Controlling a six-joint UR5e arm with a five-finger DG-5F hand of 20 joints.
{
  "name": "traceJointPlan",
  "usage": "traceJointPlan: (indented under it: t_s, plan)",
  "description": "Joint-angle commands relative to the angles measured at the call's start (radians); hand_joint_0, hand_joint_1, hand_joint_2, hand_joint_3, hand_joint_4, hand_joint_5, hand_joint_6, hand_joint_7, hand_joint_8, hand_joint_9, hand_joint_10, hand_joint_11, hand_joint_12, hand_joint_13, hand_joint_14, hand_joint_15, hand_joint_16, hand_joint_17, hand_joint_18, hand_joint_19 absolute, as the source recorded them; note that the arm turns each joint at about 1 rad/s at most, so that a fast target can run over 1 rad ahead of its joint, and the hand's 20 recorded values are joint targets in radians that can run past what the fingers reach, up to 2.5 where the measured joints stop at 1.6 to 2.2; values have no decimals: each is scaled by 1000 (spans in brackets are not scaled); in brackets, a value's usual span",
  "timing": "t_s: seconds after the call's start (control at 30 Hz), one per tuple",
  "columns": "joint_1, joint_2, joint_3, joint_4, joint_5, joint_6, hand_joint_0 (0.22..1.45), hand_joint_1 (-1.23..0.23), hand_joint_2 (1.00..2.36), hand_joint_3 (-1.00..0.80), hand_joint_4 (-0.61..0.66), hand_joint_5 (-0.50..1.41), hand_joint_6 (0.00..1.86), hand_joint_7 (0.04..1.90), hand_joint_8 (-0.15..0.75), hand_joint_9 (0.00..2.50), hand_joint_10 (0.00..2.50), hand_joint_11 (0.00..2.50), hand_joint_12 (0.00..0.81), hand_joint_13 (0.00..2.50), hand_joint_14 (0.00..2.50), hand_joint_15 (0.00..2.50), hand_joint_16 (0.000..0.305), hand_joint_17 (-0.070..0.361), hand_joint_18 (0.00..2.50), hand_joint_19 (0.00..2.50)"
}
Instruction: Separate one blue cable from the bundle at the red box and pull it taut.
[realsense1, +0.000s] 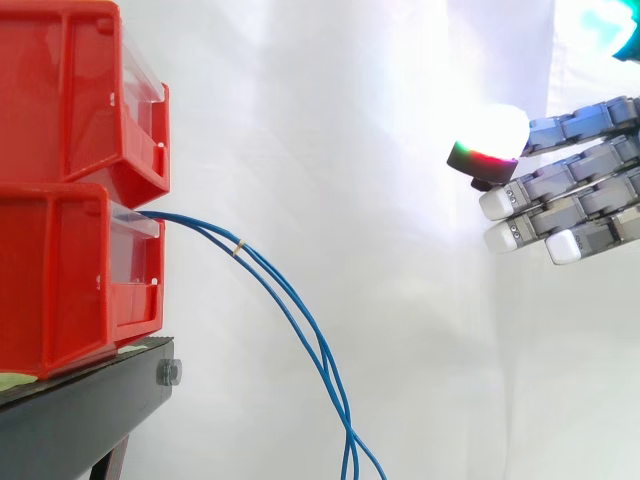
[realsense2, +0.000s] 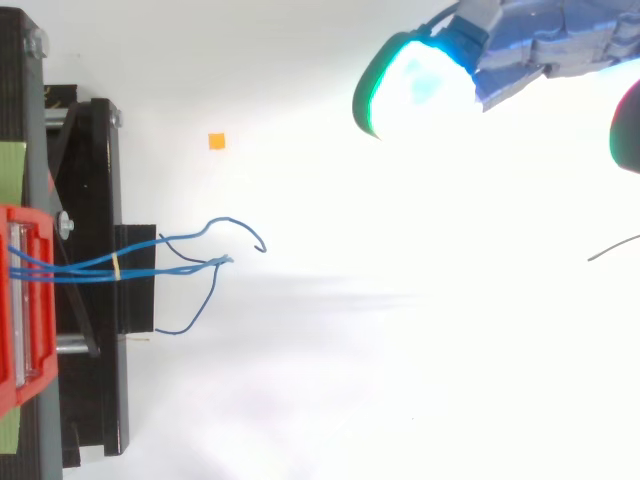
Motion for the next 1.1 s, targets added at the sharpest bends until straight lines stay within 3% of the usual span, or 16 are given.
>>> traceJointPlan:
  t_s: [0.0,0.3,0.53,0.73,0.8,0.97,1.07]
  plan:
    - [1,-1,0,1,-4,1,514,-540,1000,-500,158,-254,502,777,274,305,10,296,359,283,8,173,53,120,295,505]
    - [4,-2,-1,43,-6,-6,518,-536,1000,-500,165,-250,502,780,277,314,10,307,359,288,7,179,53,120,301,511]
    - [7,-7,0,60,2,-49,524,-536,1000,-500,165,-250,502,781,275,324,11,325,357,296,7,186,53,119,312,520]
    - [12,-10,0,103,31,-86,527,-537,1001,-500,167,-248,502,781,276,331,11,327,357,303,7,188,53,118,314,521]
    - [15,-25,0,110,45,-117,527,-537,1000,-500,169,-246,502,783,276,338,13,333,355,305,7,192,53,118,314,521]
    - [19,-54,0,118,43,-134,532,-539,1000,-500,174,-242,502,781,277,344,11,329,357,318,7,200,52,118,326,528]
    - [22,-79,0,156,49,-138,532,-539,1000,-498,178,-240,502,781,282,361,13,324,357,324,7,194,52,117,331,519]
